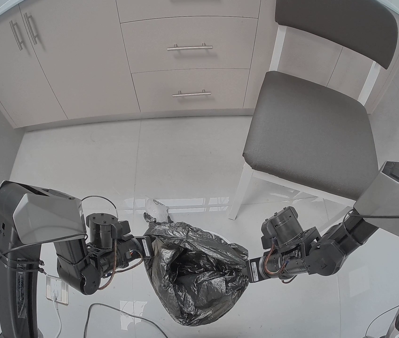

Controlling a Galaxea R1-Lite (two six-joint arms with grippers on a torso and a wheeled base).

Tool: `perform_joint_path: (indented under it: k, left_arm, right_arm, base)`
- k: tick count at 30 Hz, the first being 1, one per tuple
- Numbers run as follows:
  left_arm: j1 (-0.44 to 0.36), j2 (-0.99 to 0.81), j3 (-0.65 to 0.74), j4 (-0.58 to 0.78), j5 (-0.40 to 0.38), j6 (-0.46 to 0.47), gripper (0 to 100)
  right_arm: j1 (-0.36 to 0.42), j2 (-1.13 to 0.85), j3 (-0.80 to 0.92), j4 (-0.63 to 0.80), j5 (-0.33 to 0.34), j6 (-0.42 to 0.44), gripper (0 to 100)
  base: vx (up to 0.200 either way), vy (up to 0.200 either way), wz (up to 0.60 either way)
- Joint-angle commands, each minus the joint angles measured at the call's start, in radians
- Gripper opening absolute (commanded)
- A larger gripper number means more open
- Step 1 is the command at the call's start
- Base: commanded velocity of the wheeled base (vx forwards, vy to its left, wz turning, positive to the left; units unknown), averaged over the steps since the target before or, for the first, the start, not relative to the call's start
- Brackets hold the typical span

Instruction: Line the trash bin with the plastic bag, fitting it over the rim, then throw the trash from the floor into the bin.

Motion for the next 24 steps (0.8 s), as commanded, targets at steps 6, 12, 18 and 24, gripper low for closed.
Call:
perform_joint_path:
  k: [6,12,18,24]
  left_arm:
    - [-0.002,-0.004,0.0,-0.002,0.001,-0.001,0]
    - [-0.016,-0.002,0.003,-0.002,0.001,-0.001,0]
    - [-0.023,-0.005,0.005,-0.002,0.003,-0.012,0]
    - [-0.023,-0.005,0.01,-0.002,0.006,-0.012,0]
  right_arm:
    - [0.011,-0.086,0.007,0.009,0.002,-0.022,100]
    - [0.089,-0.147,-0.045,0.095,-0.037,-0.052,100]
    - [0.152,-0.107,-0.087,0.111,-0.075,-0.058,100]
    - [0.165,0.003,-0.163,0.11,-0.135,-0.058,100]
  base:
    - [0.0,0.0,0.0]
    - [0.0,0.0,0.0]
    - [0.0,0.0,0.0]
    - [0.0,0.0,0.0]
